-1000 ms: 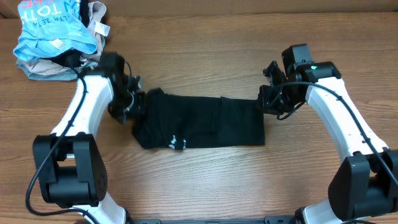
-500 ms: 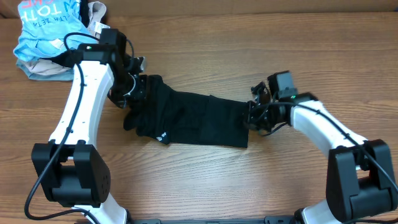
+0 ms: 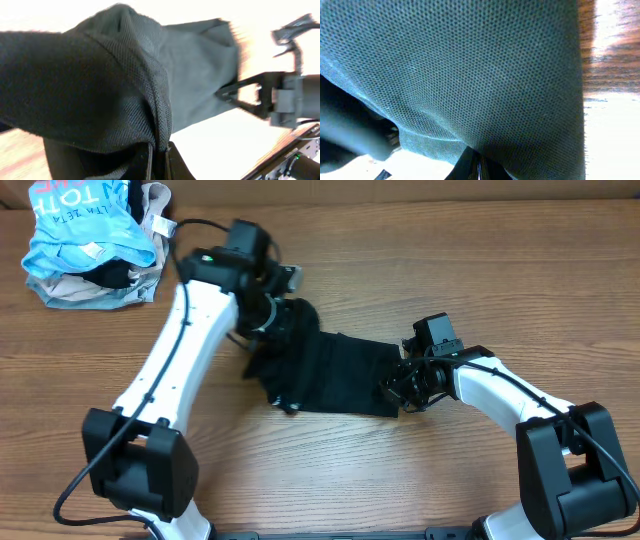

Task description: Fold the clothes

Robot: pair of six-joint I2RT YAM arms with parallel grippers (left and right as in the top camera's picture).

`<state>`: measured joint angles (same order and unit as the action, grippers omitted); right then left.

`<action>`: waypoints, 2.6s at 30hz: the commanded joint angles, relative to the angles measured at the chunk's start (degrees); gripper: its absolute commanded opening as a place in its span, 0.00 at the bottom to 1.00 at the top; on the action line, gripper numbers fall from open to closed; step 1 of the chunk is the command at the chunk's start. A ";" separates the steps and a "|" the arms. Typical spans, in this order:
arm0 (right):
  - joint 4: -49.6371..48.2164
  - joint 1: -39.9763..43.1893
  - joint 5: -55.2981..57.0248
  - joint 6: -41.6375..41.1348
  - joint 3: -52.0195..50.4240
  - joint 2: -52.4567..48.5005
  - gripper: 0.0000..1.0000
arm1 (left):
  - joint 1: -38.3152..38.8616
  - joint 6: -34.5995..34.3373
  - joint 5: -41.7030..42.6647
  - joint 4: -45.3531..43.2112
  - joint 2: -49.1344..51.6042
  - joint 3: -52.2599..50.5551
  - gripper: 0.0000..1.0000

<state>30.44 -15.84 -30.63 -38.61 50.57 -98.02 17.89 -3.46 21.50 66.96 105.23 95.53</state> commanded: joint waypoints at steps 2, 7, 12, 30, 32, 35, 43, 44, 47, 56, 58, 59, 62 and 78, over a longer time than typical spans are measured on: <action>-0.39 0.15 0.79 -0.87 -0.11 -0.17 0.04 | 7.41 -3.69 2.32 -5.25 -0.22 1.38 0.05; -0.50 0.15 0.83 -0.87 -0.11 -0.17 0.04 | 12.85 -7.41 0.02 -10.10 0.11 1.38 0.07; -2.49 0.94 -0.61 -0.85 0.02 0.63 0.04 | 15.32 -9.33 -3.10 -10.80 1.77 1.36 0.06; 13.62 29.46 -1.07 7.21 11.45 36.15 0.07 | 19.89 -12.92 2.86 -19.19 10.69 1.42 0.04; 15.61 30.95 -1.20 7.65 11.45 36.59 0.08 | 20.63 -13.22 4.13 -19.63 10.71 1.42 0.04; 17.40 31.74 -1.40 9.33 11.45 36.61 0.11 | 22.01 -13.33 7.45 -19.74 10.69 1.42 0.09; 17.16 31.71 -1.44 9.55 11.45 36.61 0.36 | 24.90 -13.31 8.33 -20.57 10.69 2.27 0.88; 17.29 31.71 -1.44 9.55 11.45 36.61 0.37 | 24.65 -13.31 8.35 -20.48 10.67 3.02 0.92; 18.25 31.71 -1.42 10.47 11.43 36.61 0.38 | 21.86 -13.31 8.15 -18.49 10.05 8.07 1.00; 20.87 30.88 -1.18 13.22 11.23 35.01 0.42 | 7.82 -12.68 -0.09 -4.63 9.73 24.81 1.00; 20.90 29.20 -0.85 13.57 11.10 33.64 0.42 | 4.28 -11.50 0.04 -3.52 9.73 25.46 1.00; 20.39 27.65 -0.35 13.46 10.91 32.65 0.42 | 2.51 -11.50 0.20 -3.19 9.73 25.46 1.00; 18.43 21.38 1.73 11.06 10.84 28.98 0.43 | -1.66 -11.52 0.48 -2.43 9.84 25.38 1.00; 11.87 -8.00 20.90 -0.46 10.84 7.08 0.45 | -5.90 -8.70 -4.15 0.55 9.84 25.33 1.00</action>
<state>42.50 -22.90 -14.28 -37.85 61.47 -89.91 11.62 -14.44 19.16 67.11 115.52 119.94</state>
